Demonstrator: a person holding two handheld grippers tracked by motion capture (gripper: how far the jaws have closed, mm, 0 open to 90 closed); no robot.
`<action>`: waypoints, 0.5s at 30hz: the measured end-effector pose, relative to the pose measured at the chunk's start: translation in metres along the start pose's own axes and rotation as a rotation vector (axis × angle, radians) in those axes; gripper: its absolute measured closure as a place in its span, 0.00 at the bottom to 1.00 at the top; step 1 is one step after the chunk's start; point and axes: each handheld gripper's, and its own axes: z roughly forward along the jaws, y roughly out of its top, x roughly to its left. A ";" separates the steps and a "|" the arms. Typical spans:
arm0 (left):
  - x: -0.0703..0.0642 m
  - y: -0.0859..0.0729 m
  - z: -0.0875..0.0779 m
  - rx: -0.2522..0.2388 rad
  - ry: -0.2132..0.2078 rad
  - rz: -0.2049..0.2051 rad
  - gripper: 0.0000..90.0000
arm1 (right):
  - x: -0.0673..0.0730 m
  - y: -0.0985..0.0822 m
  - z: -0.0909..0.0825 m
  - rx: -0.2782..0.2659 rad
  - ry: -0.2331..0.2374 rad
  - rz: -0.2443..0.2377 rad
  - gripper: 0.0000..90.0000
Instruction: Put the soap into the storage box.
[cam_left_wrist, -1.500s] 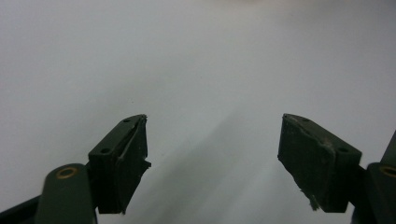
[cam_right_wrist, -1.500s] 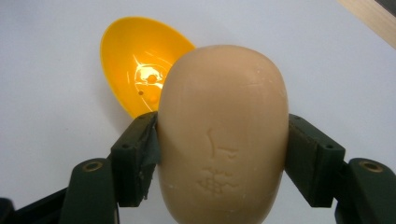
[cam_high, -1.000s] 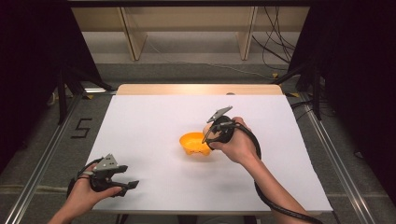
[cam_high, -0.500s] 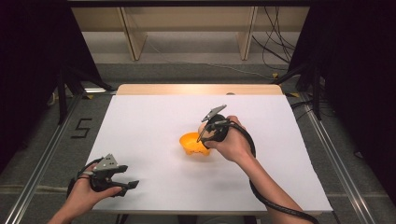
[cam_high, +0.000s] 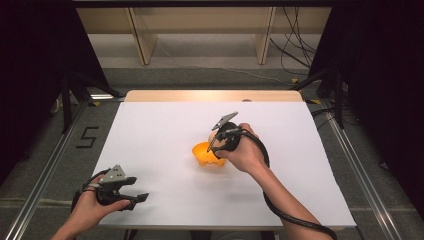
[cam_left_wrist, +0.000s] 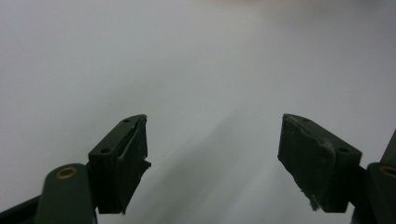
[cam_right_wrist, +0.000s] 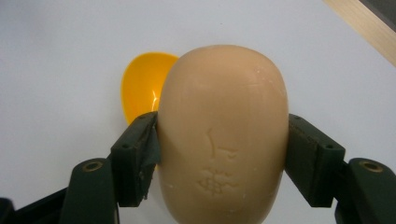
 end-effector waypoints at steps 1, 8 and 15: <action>0.000 0.000 0.000 -0.001 0.000 0.000 0.26 | 0.000 0.000 0.001 -0.002 0.006 0.000 0.37; 0.000 0.000 0.000 -0.002 -0.001 -0.001 0.26 | 0.002 0.005 0.003 -0.005 0.003 -0.007 0.37; 0.000 0.000 0.000 0.001 -0.002 -0.001 0.26 | 0.002 0.009 0.005 -0.010 0.005 -0.011 0.37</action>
